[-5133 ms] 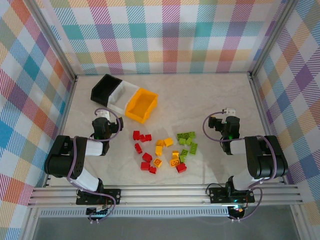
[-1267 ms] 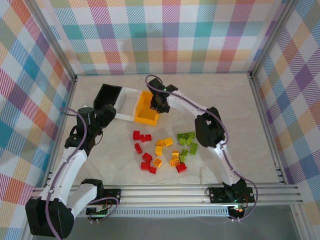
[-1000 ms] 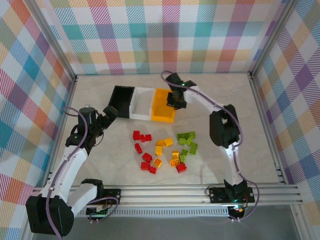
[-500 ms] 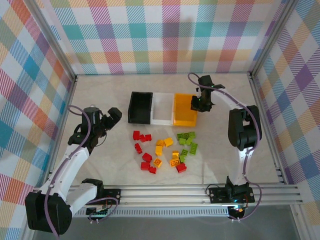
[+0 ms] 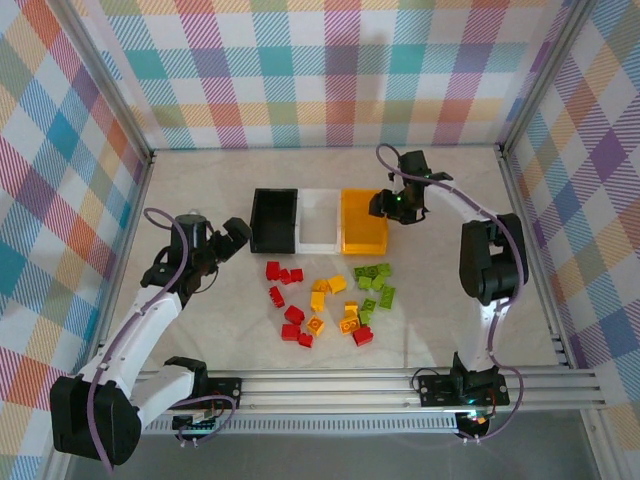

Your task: Sort the legos into containers by color

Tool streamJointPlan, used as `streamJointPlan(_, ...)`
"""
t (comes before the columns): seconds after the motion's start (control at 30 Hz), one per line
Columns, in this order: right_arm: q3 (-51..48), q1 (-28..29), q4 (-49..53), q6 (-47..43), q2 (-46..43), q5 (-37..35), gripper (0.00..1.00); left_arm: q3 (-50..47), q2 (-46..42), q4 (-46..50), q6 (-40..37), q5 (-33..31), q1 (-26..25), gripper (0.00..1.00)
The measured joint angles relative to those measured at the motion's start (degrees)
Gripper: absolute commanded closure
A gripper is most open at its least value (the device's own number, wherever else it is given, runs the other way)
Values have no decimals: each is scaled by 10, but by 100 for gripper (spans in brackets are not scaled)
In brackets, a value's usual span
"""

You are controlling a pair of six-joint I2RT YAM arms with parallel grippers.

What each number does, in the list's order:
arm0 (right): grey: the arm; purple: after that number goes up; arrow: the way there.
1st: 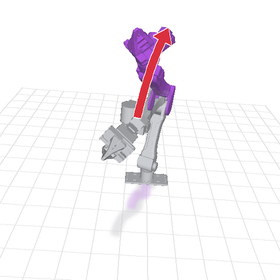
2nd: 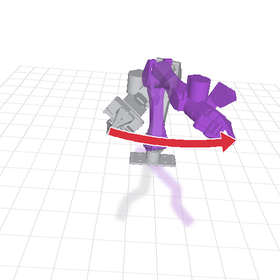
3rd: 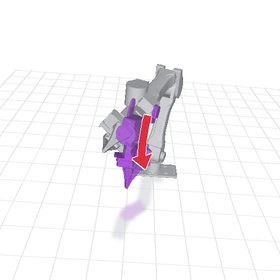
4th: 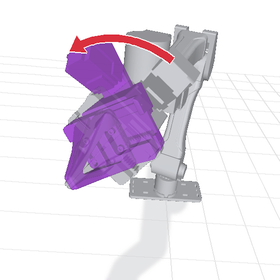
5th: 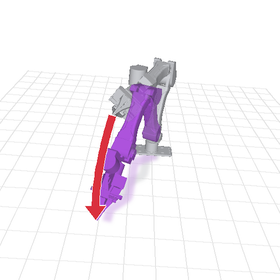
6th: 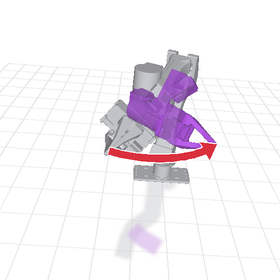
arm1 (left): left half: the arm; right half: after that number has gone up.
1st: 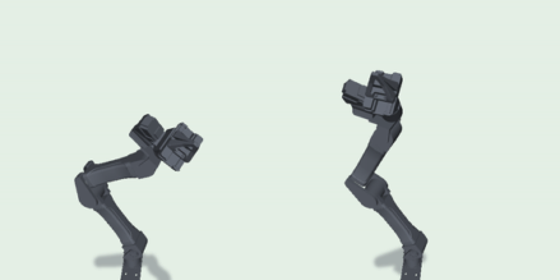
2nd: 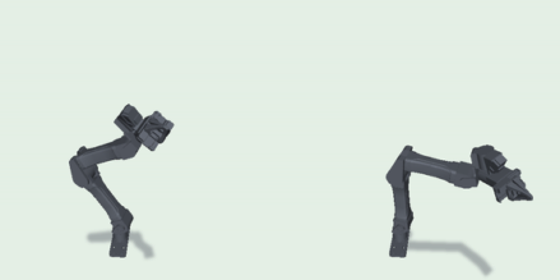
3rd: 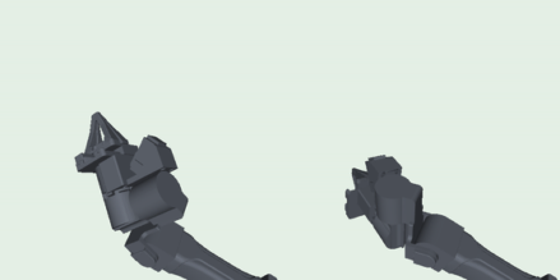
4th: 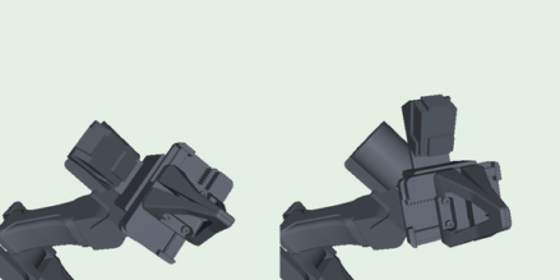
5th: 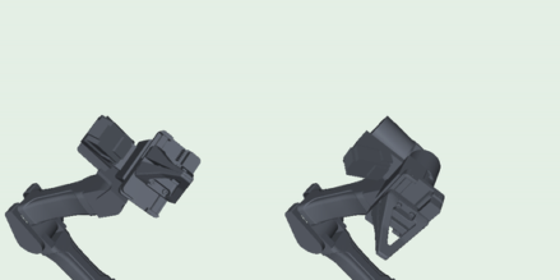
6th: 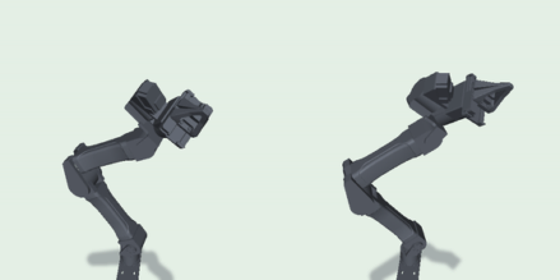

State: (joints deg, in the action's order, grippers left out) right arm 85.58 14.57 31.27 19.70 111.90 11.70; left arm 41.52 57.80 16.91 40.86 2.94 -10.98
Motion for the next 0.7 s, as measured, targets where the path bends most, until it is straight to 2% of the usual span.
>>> streamJointPlan(0.13,-20,5,-17,19,-47,-4,36,5,4,0,-1,0,-8,0)
streamJointPlan(0.27,-80,17,-29,57,-122,-21,32,9,12,1,-5,-5,-25,0)
streamJointPlan(0.47,-200,66,-28,118,-234,-72,31,11,52,-1,-6,-4,-43,0)
streamJointPlan(0.7,-303,122,-12,178,-316,-115,33,11,61,-1,-16,-4,-104,0)
